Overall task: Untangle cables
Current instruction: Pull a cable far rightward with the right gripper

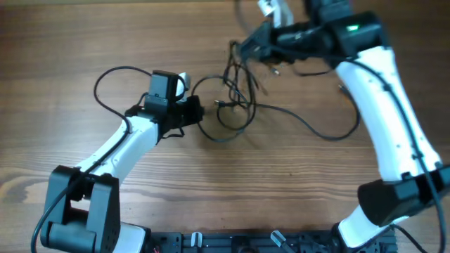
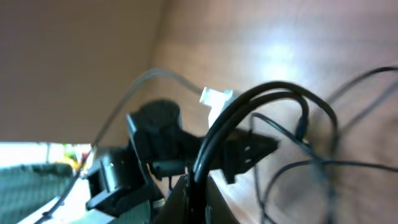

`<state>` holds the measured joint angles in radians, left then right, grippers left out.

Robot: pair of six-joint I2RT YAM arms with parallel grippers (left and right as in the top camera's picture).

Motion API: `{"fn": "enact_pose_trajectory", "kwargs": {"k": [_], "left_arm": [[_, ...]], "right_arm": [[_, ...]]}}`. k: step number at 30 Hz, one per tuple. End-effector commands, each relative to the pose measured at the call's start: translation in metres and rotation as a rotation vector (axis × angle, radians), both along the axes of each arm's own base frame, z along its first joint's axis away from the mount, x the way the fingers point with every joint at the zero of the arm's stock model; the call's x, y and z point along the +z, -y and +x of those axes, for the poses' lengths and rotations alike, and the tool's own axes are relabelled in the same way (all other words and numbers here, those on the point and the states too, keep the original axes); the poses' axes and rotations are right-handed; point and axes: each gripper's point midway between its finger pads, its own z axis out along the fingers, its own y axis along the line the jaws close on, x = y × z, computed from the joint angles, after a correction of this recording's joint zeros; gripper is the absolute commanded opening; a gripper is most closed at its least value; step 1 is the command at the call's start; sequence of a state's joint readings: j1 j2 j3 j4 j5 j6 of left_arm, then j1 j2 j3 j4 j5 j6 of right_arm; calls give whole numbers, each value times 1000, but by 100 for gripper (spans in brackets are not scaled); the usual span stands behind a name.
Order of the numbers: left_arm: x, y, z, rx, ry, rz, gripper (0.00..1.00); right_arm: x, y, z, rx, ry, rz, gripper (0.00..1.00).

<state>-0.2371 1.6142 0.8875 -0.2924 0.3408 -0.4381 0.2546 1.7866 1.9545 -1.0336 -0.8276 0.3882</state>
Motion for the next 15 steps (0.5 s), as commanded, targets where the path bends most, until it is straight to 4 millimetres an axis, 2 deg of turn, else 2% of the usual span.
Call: {"fn": "enact_pose_trajectory", "kwargs": {"k": [1,3,5,7,8,10,13,15], "left_arm": [[-11,-36,4,96,-22,102,4],[-15,-48,3,127,-37,137,4],[-18,-60,1,158,-53,177,4],[-21,-74,2,195,-56,226,4],[-21,-81,3,215,-51,247,4],[-21,-95,6,254,-45,282,4],[-18,-112,9,299,-40,287,4],[-7,-114,13,295,-6,277,4]], "right_arm": [[67,65,1,-110,144,102,4],[67,103,14,-206,150,90,4],[57,137,27,-318,137,37,4],[36,193,43,-533,118,-124,4],[27,219,46,-631,100,-206,4],[12,258,43,-764,59,-329,4],[-5,296,28,-874,-19,-445,4],[-9,293,24,-846,-34,-453,4]]}}
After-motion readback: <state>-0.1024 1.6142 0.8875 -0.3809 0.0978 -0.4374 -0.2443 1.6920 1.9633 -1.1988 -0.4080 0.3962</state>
